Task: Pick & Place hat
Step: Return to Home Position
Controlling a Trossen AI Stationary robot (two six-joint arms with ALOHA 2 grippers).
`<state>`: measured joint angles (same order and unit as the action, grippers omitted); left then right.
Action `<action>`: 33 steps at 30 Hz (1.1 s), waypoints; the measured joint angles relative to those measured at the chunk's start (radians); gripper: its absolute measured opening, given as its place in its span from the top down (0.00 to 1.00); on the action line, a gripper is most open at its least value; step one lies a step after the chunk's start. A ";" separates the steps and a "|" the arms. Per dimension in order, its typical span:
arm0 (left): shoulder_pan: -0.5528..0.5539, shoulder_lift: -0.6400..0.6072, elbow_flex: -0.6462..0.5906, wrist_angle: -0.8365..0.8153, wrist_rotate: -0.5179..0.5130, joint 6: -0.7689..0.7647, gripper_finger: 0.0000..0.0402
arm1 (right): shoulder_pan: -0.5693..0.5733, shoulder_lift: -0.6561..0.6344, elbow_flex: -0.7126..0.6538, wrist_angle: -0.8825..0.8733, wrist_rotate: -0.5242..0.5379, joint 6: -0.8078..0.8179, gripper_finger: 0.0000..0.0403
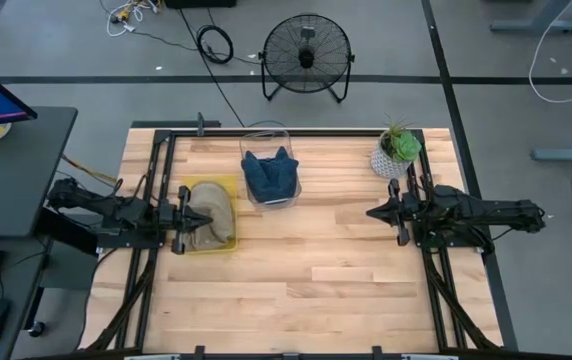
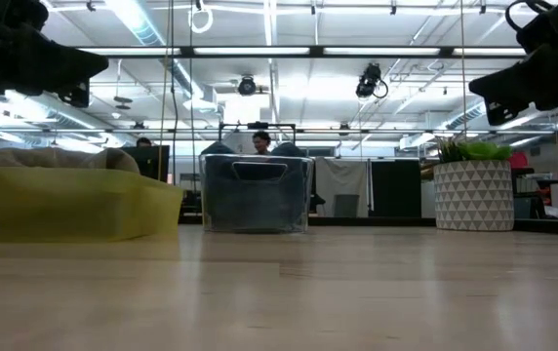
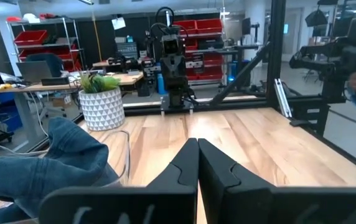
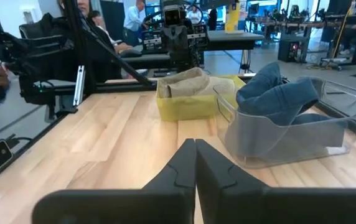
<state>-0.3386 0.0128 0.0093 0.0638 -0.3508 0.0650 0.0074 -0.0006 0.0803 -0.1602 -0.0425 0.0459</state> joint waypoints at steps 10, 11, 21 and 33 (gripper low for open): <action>0.000 0.000 -0.001 -0.003 -0.002 0.033 0.94 | 0.000 0.000 -0.065 0.173 -0.026 -0.015 0.98; 0.000 0.000 -0.001 -0.001 -0.002 0.033 0.93 | 0.000 0.000 -0.065 0.177 -0.026 -0.011 0.98; 0.000 0.000 -0.002 0.003 -0.003 0.032 0.93 | 0.000 0.000 -0.065 0.177 -0.026 -0.033 0.98; 0.000 0.000 -0.002 0.006 -0.003 0.031 0.93 | 0.000 0.000 -0.065 0.177 -0.026 -0.028 0.98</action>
<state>-0.3386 0.0128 0.0071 0.0700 -0.3535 0.0963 0.0078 -0.0002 0.0154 0.0167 -0.0681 0.0177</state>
